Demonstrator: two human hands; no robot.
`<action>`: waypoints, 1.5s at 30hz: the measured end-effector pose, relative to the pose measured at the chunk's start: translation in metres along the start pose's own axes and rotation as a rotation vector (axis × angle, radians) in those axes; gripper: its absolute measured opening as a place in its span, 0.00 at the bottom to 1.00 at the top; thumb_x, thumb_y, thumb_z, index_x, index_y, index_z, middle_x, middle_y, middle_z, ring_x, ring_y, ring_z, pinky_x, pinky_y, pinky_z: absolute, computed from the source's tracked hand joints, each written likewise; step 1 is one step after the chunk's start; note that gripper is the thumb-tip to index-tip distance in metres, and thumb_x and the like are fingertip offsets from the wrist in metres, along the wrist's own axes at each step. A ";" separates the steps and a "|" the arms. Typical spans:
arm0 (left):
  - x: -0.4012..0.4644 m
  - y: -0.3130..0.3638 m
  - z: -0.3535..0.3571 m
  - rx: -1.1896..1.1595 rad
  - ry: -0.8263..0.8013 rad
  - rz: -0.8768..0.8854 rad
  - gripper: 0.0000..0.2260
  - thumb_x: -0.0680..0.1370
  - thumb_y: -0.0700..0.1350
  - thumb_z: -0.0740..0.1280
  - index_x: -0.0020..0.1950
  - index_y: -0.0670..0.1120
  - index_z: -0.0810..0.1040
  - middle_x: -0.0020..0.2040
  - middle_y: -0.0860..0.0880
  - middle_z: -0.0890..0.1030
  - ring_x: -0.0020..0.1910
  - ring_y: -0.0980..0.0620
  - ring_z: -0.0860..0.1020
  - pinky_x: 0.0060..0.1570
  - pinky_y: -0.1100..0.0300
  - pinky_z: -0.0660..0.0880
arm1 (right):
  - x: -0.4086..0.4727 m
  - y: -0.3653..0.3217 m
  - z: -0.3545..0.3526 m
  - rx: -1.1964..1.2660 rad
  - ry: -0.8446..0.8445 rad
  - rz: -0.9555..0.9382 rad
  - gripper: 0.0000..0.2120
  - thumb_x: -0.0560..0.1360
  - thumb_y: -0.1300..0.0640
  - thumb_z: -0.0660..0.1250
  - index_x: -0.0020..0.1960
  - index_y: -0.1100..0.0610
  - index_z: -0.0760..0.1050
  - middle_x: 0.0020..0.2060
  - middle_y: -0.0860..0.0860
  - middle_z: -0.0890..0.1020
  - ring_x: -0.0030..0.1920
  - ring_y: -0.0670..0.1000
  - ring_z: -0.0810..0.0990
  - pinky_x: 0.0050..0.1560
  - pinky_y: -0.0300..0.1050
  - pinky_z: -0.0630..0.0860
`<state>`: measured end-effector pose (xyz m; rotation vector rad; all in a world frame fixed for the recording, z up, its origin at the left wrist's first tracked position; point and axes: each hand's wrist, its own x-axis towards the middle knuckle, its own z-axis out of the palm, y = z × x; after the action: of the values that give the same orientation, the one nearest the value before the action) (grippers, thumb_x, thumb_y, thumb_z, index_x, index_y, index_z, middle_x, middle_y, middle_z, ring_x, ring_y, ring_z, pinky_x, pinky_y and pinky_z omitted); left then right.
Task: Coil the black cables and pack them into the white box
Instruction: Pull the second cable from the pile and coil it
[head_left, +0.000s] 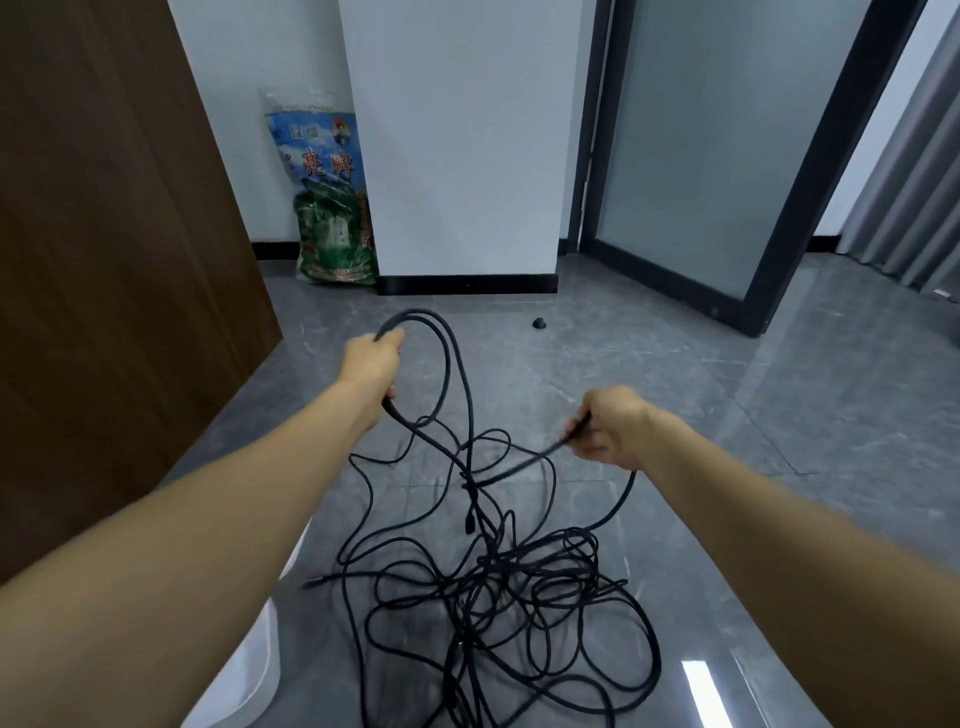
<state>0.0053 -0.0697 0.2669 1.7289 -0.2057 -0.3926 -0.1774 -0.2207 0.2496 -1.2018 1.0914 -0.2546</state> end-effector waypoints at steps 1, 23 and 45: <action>0.003 0.003 -0.004 -0.025 0.018 0.020 0.12 0.80 0.48 0.60 0.38 0.46 0.69 0.32 0.49 0.64 0.28 0.51 0.61 0.26 0.60 0.61 | 0.003 0.002 0.000 -0.136 0.043 0.014 0.09 0.80 0.65 0.52 0.42 0.62 0.67 0.34 0.57 0.76 0.29 0.50 0.75 0.22 0.39 0.73; -0.014 0.132 -0.028 -0.307 -0.136 0.161 0.14 0.81 0.43 0.61 0.36 0.45 0.66 0.23 0.53 0.61 0.18 0.59 0.57 0.17 0.68 0.54 | -0.056 -0.102 0.066 -0.938 0.078 -0.592 0.14 0.78 0.65 0.58 0.62 0.66 0.74 0.60 0.61 0.77 0.60 0.59 0.76 0.61 0.49 0.74; -0.137 0.615 -0.062 0.159 -0.504 0.199 0.08 0.77 0.46 0.67 0.40 0.43 0.78 0.27 0.52 0.62 0.25 0.56 0.58 0.22 0.67 0.57 | -0.345 -0.519 0.000 -0.576 0.076 -0.805 0.06 0.80 0.55 0.59 0.50 0.57 0.71 0.41 0.53 0.80 0.41 0.52 0.78 0.40 0.44 0.73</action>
<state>-0.0497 -0.0860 0.8969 1.7181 -0.7848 -0.6743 -0.1603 -0.1959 0.8720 -2.1424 0.7043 -0.6304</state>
